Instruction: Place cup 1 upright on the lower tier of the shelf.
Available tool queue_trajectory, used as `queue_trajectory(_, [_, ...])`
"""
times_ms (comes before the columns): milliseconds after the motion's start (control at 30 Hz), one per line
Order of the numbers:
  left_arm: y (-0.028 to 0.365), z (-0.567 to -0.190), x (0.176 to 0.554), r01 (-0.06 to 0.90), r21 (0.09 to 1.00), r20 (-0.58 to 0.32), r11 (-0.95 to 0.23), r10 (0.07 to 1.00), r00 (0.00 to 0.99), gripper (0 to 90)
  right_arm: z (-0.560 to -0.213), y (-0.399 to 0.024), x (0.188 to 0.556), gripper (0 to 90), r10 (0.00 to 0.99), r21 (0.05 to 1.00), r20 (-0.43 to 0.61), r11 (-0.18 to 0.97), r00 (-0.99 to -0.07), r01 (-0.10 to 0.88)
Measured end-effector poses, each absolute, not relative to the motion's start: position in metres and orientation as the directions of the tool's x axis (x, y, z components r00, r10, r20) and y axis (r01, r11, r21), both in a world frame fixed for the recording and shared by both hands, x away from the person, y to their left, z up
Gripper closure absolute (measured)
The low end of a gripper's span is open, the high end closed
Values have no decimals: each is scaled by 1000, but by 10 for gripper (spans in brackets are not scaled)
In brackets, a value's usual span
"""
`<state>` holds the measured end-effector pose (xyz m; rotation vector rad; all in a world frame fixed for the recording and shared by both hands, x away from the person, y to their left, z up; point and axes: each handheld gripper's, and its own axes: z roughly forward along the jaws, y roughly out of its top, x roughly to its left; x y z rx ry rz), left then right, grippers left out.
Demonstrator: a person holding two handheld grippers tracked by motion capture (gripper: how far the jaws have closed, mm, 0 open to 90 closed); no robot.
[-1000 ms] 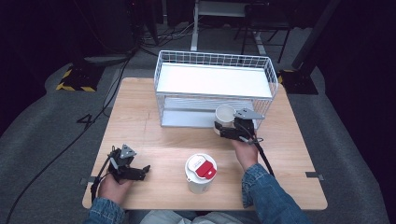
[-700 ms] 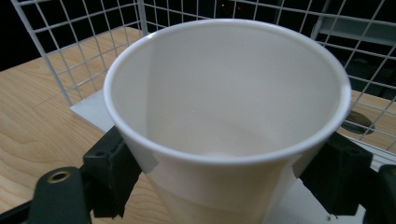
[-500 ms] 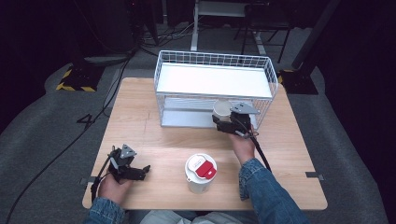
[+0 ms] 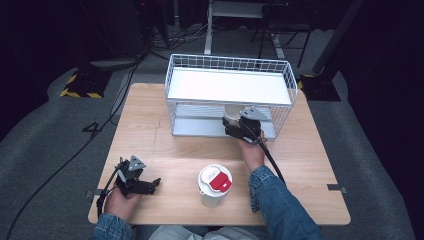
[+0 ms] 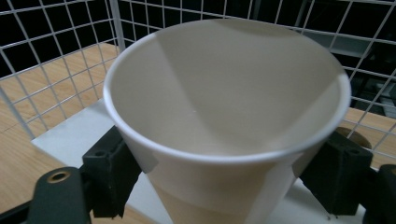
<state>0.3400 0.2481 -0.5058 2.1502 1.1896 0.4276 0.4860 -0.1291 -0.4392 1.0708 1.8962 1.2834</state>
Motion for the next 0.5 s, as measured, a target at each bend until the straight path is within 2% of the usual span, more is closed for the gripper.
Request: queue_trajectory(500, [249, -506, 335, 635, 668, -24, -388, 841, 540, 15, -458, -118, 502, 209, 880, 938, -52, 206, -472, 279])
